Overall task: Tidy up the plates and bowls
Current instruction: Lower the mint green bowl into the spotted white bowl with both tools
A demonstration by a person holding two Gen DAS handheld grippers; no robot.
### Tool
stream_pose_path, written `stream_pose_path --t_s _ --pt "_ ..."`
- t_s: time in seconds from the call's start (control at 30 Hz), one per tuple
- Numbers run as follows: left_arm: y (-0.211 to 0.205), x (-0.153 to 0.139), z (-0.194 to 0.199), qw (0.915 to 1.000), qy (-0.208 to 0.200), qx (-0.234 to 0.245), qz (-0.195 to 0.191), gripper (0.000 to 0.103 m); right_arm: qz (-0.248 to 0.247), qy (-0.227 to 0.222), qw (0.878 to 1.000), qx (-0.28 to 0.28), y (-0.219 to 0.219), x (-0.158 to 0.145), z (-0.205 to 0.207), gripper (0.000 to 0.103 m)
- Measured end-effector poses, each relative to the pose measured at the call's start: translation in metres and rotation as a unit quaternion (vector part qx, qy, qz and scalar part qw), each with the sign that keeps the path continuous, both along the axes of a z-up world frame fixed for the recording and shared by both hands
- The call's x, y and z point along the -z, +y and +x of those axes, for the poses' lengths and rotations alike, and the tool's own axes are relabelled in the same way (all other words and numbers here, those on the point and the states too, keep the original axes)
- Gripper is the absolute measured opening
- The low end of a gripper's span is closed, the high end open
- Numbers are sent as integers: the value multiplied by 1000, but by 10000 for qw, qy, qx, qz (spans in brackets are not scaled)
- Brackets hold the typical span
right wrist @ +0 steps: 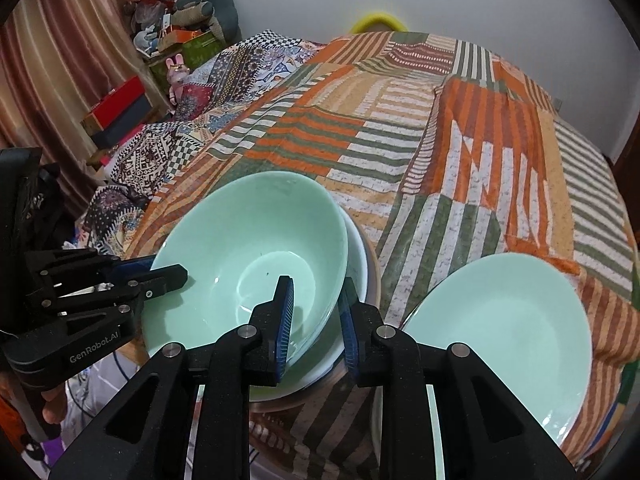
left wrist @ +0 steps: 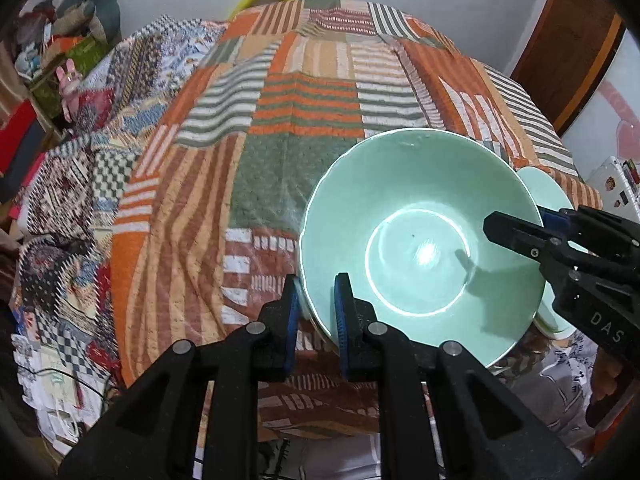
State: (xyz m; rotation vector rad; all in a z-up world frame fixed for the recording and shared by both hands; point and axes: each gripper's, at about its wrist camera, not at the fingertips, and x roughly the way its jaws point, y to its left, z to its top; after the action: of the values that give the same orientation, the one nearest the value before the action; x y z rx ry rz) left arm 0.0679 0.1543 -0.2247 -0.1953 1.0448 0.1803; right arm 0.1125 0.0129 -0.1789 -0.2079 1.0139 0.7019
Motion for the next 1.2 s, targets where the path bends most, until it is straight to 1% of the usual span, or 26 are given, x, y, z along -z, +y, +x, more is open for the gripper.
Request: stream_pose_path --t_s 0.07,0.13,0.27,0.33,0.37,0.43,0.47,0.63,0.83,1.03,1.07,1.13,1.2 --pt "0 -8 -2 9999 -131 17 70 15 39 4 10000 -5 -1 -2 1 23" --pt "2 -16 -4 9997 -250 11 77 18 77 42 10000 -11 -1 -3 2 28" --pt "11 -27 -10 9991 -421 -82 18 20 106 56 9999 -25 -1 -3 1 29" --pt "15 -28 -13 9988 -460 -139 -18 29 63 -43 10000 -24 -1 -5 -2 29" --pt "17 -28 -15 9988 -473 -158 -33 31 -16 -171 9999 11 -2 -7 -4 33" --pt "21 -27 -17 9985 -501 -194 -104 34 -50 -496 9987 40 -4 -13 -8 52" --pt "22 -25 -18 9984 -505 -194 -170 34 -15 -585 9983 39 -6 -15 -9 54" --pt "24 -16 -21 9980 -457 -221 -383 37 94 -469 9988 109 -14 -16 -2 55" --pt "22 3 -17 9972 -288 -169 -675 38 306 79 9991 270 -23 1 6 55" --pt "20 21 -10 9958 -141 -135 -895 38 441 465 9974 319 -26 13 10 55" --pt "19 23 -8 9955 -136 -126 -930 38 453 497 9972 323 -26 15 11 54" --pt "19 26 -5 9951 -134 -105 -977 38 506 592 9964 335 -27 18 13 47" --pt "18 29 -2 9950 -124 -65 -985 38 646 787 9942 342 -27 22 15 42"
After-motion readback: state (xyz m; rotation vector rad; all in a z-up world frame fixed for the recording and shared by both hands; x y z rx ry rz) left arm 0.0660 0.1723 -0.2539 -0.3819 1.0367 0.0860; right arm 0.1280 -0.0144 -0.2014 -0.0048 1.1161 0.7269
